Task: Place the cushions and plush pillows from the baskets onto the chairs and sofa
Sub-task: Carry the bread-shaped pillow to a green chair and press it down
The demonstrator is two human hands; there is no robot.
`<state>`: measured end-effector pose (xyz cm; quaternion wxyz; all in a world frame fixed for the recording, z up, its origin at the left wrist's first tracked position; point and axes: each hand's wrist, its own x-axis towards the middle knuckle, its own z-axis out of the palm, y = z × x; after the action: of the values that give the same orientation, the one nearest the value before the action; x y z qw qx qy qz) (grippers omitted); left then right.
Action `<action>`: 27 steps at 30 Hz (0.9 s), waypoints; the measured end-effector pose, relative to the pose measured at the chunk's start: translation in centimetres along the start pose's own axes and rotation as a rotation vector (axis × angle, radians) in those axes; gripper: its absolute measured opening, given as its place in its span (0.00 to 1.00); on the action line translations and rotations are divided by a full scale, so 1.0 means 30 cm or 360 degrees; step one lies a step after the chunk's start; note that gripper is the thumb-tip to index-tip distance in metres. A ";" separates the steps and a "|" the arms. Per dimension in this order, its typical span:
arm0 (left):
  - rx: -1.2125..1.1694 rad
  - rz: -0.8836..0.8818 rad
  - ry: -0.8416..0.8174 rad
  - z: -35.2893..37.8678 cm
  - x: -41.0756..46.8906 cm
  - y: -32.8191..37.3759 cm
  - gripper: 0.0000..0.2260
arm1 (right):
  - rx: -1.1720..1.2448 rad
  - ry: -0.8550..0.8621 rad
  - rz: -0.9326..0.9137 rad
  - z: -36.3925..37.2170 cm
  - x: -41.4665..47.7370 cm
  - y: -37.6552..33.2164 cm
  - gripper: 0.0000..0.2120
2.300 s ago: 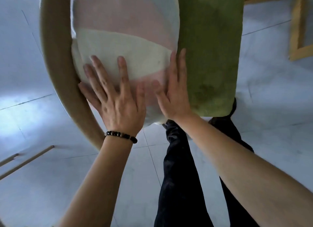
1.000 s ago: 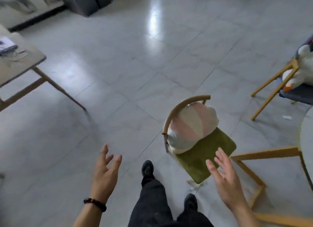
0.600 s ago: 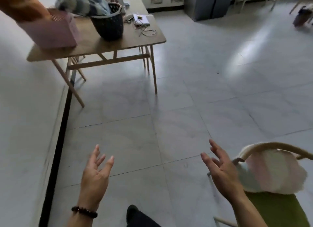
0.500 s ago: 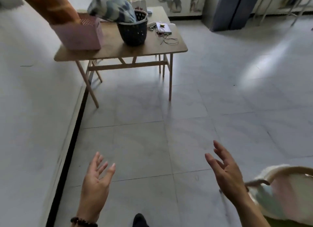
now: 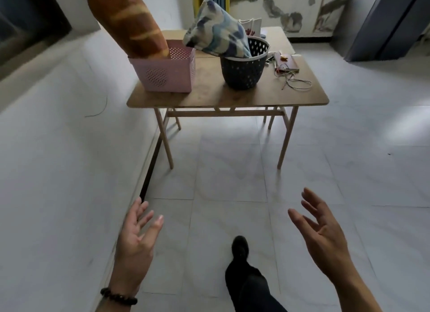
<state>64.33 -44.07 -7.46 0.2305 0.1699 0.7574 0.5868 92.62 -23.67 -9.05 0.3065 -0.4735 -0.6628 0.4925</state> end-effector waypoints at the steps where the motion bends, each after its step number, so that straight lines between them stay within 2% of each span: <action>1: 0.0008 -0.0002 0.0002 0.033 0.080 0.005 0.30 | 0.0002 -0.0002 0.0005 0.039 0.088 0.010 0.32; 5: 0.0047 -0.0034 0.0052 0.139 0.403 0.078 0.30 | -0.0040 -0.0123 -0.0009 0.193 0.480 -0.021 0.36; 13: 0.0108 0.0127 0.0182 0.146 0.974 0.392 0.31 | -0.0120 -0.0394 -0.0308 0.517 1.154 -0.385 0.37; 18: 0.0029 0.0094 0.0232 0.109 1.332 0.381 0.32 | -0.0146 -0.0471 -0.0350 0.785 1.452 -0.487 0.36; 22: 0.0008 0.0059 0.0176 0.059 1.707 0.335 0.33 | -0.0164 -0.0422 -0.0315 1.052 1.674 -0.545 0.38; 27: -0.0013 0.0099 0.0105 -0.058 2.212 0.446 0.37 | -0.0180 -0.0417 -0.0285 1.364 1.978 -0.733 0.34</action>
<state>7.72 -7.04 -4.10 0.1877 0.1729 0.7565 0.6021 28.16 15.17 -5.26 0.2330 -0.3608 -0.7633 0.4825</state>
